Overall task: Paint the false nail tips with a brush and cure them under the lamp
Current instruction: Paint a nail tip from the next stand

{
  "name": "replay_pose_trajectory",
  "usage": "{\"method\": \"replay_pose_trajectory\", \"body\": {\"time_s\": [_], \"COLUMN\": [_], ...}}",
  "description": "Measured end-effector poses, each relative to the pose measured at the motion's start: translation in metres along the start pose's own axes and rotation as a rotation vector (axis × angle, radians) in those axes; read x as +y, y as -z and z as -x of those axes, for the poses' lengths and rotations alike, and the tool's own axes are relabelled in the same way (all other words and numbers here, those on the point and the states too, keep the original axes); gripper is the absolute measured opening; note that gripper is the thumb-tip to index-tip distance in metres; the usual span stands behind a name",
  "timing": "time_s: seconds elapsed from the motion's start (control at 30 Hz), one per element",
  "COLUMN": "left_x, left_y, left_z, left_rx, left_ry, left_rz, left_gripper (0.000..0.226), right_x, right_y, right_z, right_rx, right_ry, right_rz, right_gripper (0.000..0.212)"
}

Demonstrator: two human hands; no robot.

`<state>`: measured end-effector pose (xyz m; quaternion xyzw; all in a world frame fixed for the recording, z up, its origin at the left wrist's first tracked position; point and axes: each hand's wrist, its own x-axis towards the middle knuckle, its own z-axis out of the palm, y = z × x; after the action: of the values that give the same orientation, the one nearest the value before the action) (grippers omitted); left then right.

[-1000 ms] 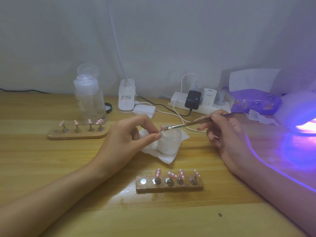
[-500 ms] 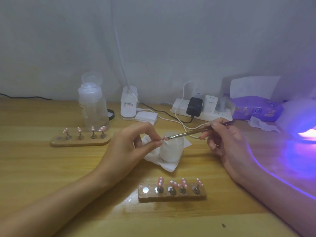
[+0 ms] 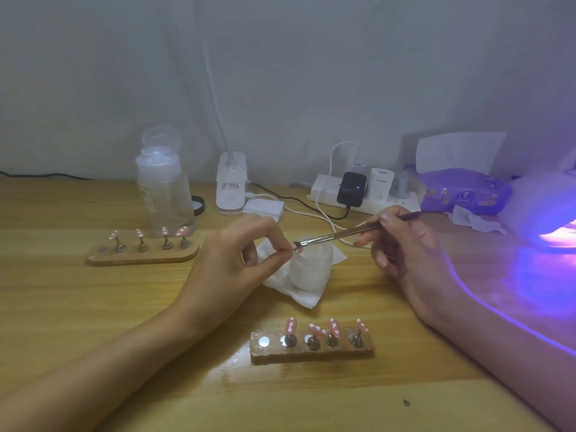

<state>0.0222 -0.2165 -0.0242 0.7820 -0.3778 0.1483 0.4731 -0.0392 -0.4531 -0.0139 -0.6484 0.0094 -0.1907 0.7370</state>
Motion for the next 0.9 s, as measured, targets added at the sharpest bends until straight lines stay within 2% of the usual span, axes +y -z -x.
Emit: {"method": "replay_pose_trajectory", "body": {"time_s": [0.13, 0.3, 0.43, 0.6, 0.8, 0.9], "left_x": [0.0007, 0.0011, 0.0025, 0.0022, 0.0021, 0.0024], "left_y": [0.0004, 0.0003, 0.0007, 0.0007, 0.0008, 0.0008], "left_z": [0.0000, 0.0004, 0.0010, 0.0013, 0.0018, 0.0019], "left_rx": [0.001, 0.002, -0.003, -0.011, -0.011, -0.012], "left_ry": [0.008, 0.006, 0.014, 0.015, 0.014, 0.013], "left_rz": [0.004, 0.009, 0.020, 0.026, 0.020, 0.019], "left_gripper": [0.010, 0.009, 0.011, 0.010, 0.011, 0.012], "right_x": [-0.0010, -0.0015, -0.0018, -0.0025, -0.0020, -0.0027], "right_y": [0.0018, -0.0002, 0.0004, -0.0008, -0.0005, -0.0009], "right_z": [-0.0011, 0.0010, -0.0005, 0.0014, 0.0007, 0.0010], "right_rx": [0.056, 0.004, 0.092, 0.014, 0.065, 0.037], "right_ry": [-0.021, 0.011, -0.018, -0.012, -0.033, -0.007], "right_rz": [-0.025, 0.008, -0.006, -0.007, -0.009, -0.020], "right_gripper": [0.021, 0.015, 0.021, 0.021, 0.021, 0.020]}}
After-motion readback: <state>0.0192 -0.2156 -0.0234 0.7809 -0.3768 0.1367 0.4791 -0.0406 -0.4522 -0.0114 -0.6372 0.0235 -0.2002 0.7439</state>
